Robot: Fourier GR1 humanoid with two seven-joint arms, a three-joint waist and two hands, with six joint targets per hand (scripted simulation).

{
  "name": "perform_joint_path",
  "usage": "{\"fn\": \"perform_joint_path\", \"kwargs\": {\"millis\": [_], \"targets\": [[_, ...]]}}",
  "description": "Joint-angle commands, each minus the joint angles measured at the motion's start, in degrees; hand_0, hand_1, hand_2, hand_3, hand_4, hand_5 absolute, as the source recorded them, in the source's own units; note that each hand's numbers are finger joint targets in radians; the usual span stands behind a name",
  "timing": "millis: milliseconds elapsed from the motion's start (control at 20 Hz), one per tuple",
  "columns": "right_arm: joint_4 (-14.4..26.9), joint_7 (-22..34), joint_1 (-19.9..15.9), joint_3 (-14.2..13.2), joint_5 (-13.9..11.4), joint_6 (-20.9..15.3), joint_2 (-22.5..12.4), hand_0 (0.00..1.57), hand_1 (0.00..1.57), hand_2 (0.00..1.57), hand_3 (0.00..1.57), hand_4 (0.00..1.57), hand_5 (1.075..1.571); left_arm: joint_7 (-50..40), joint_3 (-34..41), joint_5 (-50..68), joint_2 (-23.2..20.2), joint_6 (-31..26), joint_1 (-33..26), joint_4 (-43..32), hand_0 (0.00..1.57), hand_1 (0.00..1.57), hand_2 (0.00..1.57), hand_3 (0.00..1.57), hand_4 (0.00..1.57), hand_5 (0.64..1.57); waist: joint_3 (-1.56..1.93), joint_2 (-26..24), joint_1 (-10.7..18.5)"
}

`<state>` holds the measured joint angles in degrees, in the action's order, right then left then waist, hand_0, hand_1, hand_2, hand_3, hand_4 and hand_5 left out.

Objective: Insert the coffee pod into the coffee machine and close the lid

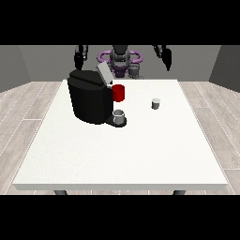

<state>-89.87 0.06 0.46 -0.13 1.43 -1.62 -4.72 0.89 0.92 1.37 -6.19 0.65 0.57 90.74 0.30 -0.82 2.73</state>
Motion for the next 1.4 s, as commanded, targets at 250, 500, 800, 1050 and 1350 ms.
{"fn": "perform_joint_path", "kwargs": {"millis": [250, 500, 800, 1050, 1350], "targets": [[3.59, -1.36, -0.98, -3.28, 2.47, 5.05, -3.41, 0.00, 0.00, 0.00, 0.00, 0.13, 1.571, 8.48, -0.22, -0.93, -1.83, -5.12, 0.91, -1.43, 0.00, 0.00, 0.00, 0.00, 0.00, 1.571, -0.30, 0.88, -2.57], [-2.03, -5.08, -3.01, -0.54, -1.00, -4.32, 4.06, 0.00, 0.00, 0.00, 0.00, 0.18, 1.571, 5.52, 4.68, -5.11, -9.81, -4.55, 8.96, -9.47, 0.00, 0.00, 0.00, 0.00, 0.00, 1.571, -0.31, 4.71, -9.38], [-3.24, -7.78, -2.75, 1.93, -0.74, -3.11, 3.88, 0.00, 0.00, 0.00, 0.00, 0.16, 1.571, 5.65, 10.74, -1.71, -15.56, -9.53, 16.35, -21.42, 0.00, 0.00, 0.00, 0.00, 0.00, 1.571, -0.33, 9.65, -12.88], [-4.91, -6.42, -4.06, 4.08, -2.11, -4.00, 4.65, 0.00, 0.00, 0.00, 0.00, 0.19, 1.571, 3.80, 10.47, -4.85, -16.88, -8.75, 21.61, -29.48, 0.00, 0.00, 0.00, 0.00, 0.00, 1.571, -0.32, 10.46, -14.10], [-3.15, -6.48, -4.50, 2.97, -1.27, -3.88, 4.47, 0.00, 0.00, 0.00, 0.00, 0.28, 1.571, 5.20, 10.47, -7.47, -16.88, -7.57, 25.91, -38.74, 0.00, 0.00, 0.00, 0.00, 0.00, 1.571, -0.31, 11.70, -13.52]]}}
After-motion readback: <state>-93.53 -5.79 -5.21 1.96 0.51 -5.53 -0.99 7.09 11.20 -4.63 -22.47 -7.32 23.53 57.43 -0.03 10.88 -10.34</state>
